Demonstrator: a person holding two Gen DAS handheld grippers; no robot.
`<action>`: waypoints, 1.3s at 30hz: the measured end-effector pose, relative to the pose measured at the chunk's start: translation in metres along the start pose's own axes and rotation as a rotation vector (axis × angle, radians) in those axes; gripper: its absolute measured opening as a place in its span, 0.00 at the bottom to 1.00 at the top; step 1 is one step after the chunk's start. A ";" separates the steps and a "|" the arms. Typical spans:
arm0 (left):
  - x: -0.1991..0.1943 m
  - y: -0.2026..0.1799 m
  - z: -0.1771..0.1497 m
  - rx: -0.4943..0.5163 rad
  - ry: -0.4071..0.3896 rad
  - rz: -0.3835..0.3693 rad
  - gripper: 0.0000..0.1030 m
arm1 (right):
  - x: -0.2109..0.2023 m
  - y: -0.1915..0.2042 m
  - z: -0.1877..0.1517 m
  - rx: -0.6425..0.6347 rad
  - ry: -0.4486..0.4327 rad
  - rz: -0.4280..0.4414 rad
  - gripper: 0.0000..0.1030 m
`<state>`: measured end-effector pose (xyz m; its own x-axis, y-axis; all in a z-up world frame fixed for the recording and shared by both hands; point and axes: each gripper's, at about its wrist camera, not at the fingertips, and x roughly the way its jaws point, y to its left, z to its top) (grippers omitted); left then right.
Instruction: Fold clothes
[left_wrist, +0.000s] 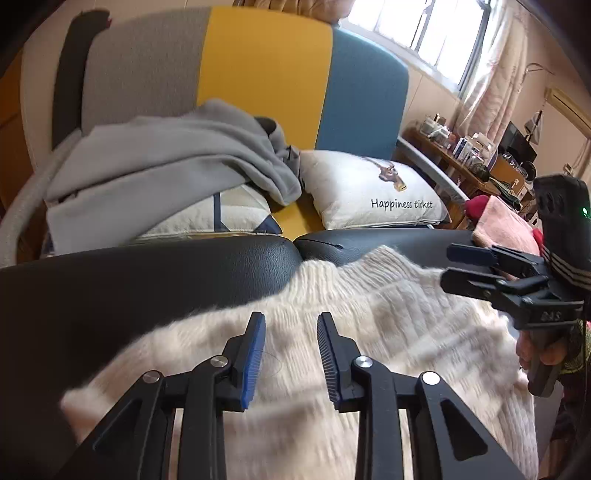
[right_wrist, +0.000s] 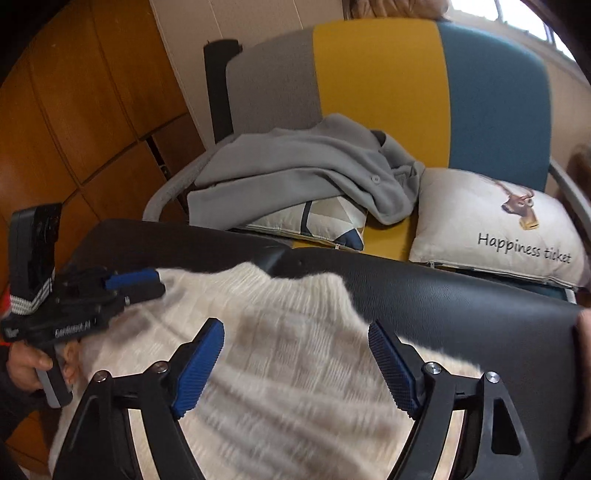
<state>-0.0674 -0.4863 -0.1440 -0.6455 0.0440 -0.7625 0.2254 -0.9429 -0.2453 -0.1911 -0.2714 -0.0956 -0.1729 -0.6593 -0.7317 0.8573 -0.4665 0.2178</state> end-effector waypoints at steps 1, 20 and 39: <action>0.009 0.002 0.004 -0.011 0.021 -0.031 0.31 | 0.008 -0.004 0.006 0.006 0.017 0.004 0.77; -0.034 -0.039 -0.033 0.073 -0.094 -0.105 0.05 | -0.009 0.017 -0.013 -0.030 -0.060 0.092 0.08; -0.046 -0.042 -0.095 0.036 -0.043 -0.068 0.11 | -0.070 0.033 -0.069 0.051 -0.074 0.175 0.44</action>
<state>0.0224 -0.4176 -0.1558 -0.6891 0.0952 -0.7184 0.1539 -0.9495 -0.2735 -0.1167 -0.2000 -0.0820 -0.0605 -0.7738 -0.6305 0.8519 -0.3692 0.3714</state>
